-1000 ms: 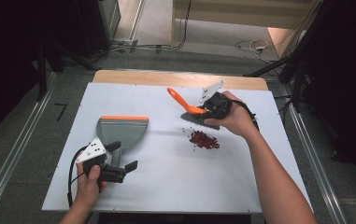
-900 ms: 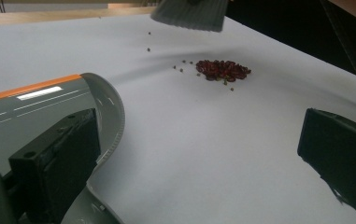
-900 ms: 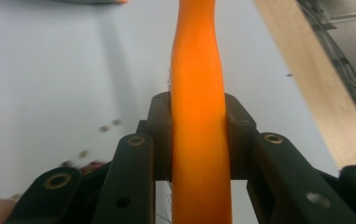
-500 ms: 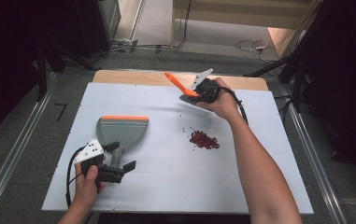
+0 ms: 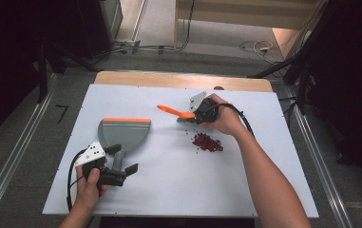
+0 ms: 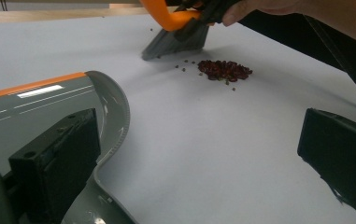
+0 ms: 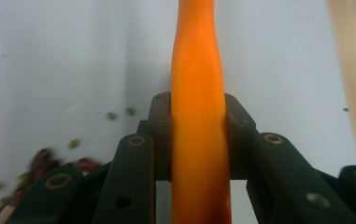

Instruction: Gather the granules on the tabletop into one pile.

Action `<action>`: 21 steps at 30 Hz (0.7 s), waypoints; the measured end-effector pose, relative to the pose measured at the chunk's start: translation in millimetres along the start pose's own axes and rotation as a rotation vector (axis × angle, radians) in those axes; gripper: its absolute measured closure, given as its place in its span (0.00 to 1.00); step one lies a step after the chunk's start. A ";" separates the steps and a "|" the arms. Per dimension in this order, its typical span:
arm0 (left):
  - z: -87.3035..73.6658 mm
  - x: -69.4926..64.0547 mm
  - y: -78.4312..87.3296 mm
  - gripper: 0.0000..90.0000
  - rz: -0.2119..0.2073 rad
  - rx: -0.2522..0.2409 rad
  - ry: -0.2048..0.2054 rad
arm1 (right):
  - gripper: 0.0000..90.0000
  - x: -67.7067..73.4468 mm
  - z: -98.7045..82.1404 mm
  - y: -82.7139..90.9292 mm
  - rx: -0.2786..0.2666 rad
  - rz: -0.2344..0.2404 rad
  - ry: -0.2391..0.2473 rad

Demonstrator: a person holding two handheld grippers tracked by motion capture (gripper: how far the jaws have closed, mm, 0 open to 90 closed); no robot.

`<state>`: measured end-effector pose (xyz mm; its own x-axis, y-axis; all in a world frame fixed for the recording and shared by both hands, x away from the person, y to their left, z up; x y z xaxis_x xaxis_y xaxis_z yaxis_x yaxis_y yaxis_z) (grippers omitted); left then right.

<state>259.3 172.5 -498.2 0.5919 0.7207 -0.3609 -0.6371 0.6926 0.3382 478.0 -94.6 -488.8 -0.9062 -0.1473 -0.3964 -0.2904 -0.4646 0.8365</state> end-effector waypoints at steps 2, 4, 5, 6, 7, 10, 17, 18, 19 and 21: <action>-0.2 -0.7 -0.9 0.00 0.002 0.001 0.000 | 0.76 9.1 -1.5 5.2 -0.008 0.021 0.024; -0.4 -1.3 -1.9 0.00 0.002 0.003 0.000 | 0.76 18.4 -4.0 10.6 -0.018 0.041 0.024; -0.4 -2.0 -2.5 0.00 -0.001 0.003 0.002 | 0.76 22.4 -5.6 12.8 -0.027 0.044 0.036; -0.4 -2.4 -2.6 0.00 0.001 0.007 -0.001 | 0.76 26.6 -7.4 15.1 -0.032 0.046 0.033; -0.3 -3.1 -3.1 0.00 0.003 0.006 -0.003 | 0.76 29.5 -9.3 17.3 -0.040 0.051 0.038; -0.4 -4.8 -4.0 0.00 0.003 0.008 -0.006 | 0.76 37.5 -14.5 23.9 -0.053 0.070 0.030; -0.3 -5.0 -4.8 0.00 0.003 0.012 -0.012 | 0.76 44.2 -20.9 35.1 -0.055 0.078 0.024; 0.0 -4.8 -4.2 0.00 0.003 0.013 -0.015 | 0.76 43.0 -21.1 37.0 -0.062 0.068 0.008; 0.4 -4.7 -3.8 0.00 0.002 0.007 -0.014 | 0.76 35.2 -21.5 41.3 -0.082 0.036 -0.021; 1.1 -3.9 -2.1 0.00 0.002 0.004 -0.013 | 0.76 20.8 -23.9 44.7 -0.079 -0.027 -0.068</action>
<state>258.9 168.3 -496.6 0.5972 0.7223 -0.3488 -0.6365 0.6913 0.3420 453.5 -139.2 -468.7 -0.9178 -0.0758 -0.3897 -0.2924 -0.5350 0.7926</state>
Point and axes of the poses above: each handheld gripper's, and its own axes: y roughly backward along the jaws, z roughly out of its top, x roughly to its left, the point moved 5 cm from there along -y, roughly forward along the jaws, and after that the axes turned 9 degrees about y, right-handed, at the moved point
